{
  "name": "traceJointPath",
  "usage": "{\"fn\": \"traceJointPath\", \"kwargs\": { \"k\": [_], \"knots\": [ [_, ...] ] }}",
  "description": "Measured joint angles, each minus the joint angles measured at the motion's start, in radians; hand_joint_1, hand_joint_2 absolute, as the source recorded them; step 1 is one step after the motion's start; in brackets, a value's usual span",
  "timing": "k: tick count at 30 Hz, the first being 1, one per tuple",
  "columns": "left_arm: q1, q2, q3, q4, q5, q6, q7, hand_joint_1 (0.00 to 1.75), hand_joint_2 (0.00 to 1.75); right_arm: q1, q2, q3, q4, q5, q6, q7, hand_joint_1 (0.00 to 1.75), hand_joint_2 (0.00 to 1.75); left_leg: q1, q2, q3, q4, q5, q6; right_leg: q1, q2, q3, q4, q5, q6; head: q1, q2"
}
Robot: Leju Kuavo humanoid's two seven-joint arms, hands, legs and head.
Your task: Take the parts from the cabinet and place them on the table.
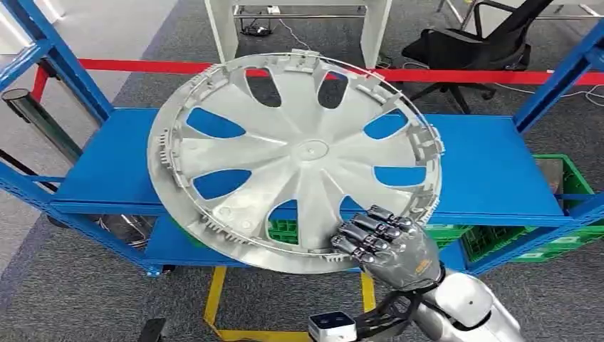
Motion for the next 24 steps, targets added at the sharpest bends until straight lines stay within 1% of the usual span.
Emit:
{"fn": "traceJointPath", "kwargs": {
  "k": [7,18,24],
  "knots": [
    [0.000,0.000,-0.003,0.002,-0.010,0.003,0.009,0.00,0.00,0.005,0.019,-0.005,-0.005,0.002,0.000,-0.032,1.75,1.75,0.000,0.000,0.000,0.000,0.000,0.000,0.000,0.000,0.000,0.000,0.000,0.000,0.000,0.000],
    [-0.001,0.000,-0.005,0.002,-0.011,0.001,0.009,0.00,0.00,0.012,0.028,-0.009,-0.008,0.002,0.000,-0.035,1.75,1.75,0.000,0.000,0.000,0.000,0.000,0.000,0.000,0.000,0.000,0.000,0.000,0.000,0.000,0.000],
    [-0.003,0.000,-0.005,0.002,-0.010,0.007,-0.013,0.00,0.00,0.021,0.034,-0.019,-0.011,0.005,0.000,-0.045,1.75,1.75,0.000,0.000,0.000,0.000,0.000,0.000,0.000,0.000,0.000,0.000,0.000,0.000,0.000,0.000]
  ]
}}
